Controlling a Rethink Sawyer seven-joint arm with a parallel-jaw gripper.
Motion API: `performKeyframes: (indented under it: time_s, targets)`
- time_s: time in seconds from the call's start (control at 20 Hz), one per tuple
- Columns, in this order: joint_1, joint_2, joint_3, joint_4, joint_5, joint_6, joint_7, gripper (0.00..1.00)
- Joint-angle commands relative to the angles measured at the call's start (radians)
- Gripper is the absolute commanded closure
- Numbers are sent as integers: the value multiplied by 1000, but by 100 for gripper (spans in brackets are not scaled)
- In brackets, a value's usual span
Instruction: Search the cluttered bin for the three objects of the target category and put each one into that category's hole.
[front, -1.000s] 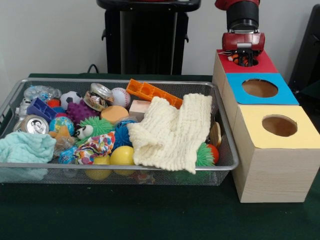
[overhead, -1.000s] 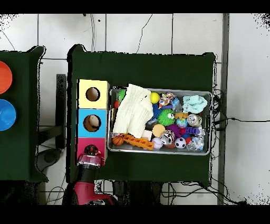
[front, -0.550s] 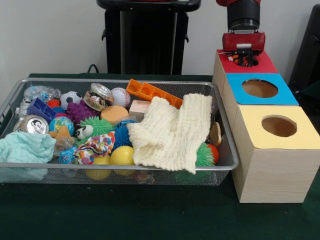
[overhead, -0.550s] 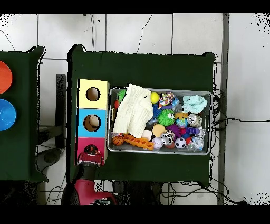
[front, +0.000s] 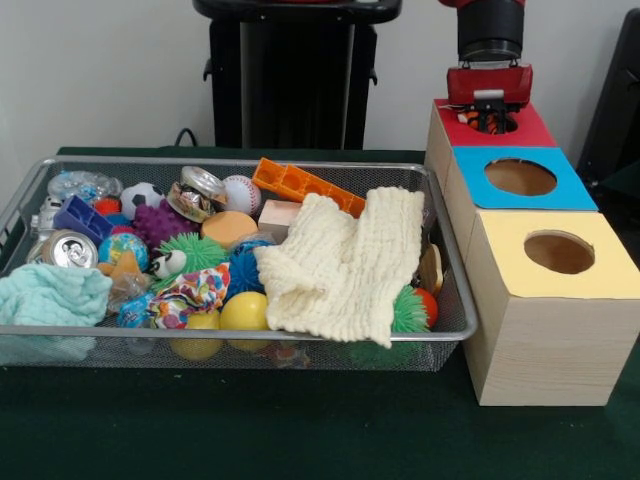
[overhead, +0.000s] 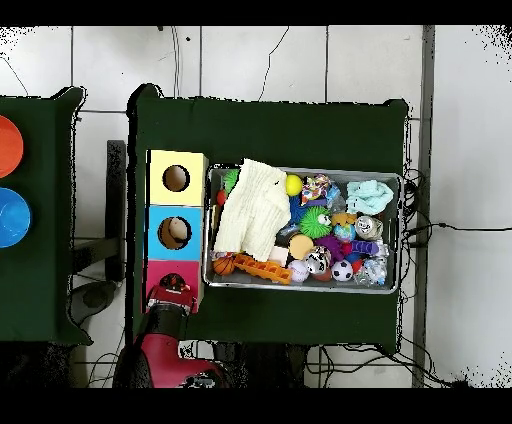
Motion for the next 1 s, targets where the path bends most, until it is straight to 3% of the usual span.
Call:
performKeyframes:
  time_s: [0.05, 0.2, 0.4, 0.65, 1.0]
  targets:
    - [-51, 142, 87, -82, 67, 316, 149, 100]
    - [-50, 110, 84, -72, 87, 367, 122, 100]
    - [-52, 2, 66, -50, 136, 561, 33, 100]
    - [-54, -121, 24, -46, 125, 751, -9, 100]
    - [-45, -181, -12, -50, 58, 834, 45, 100]
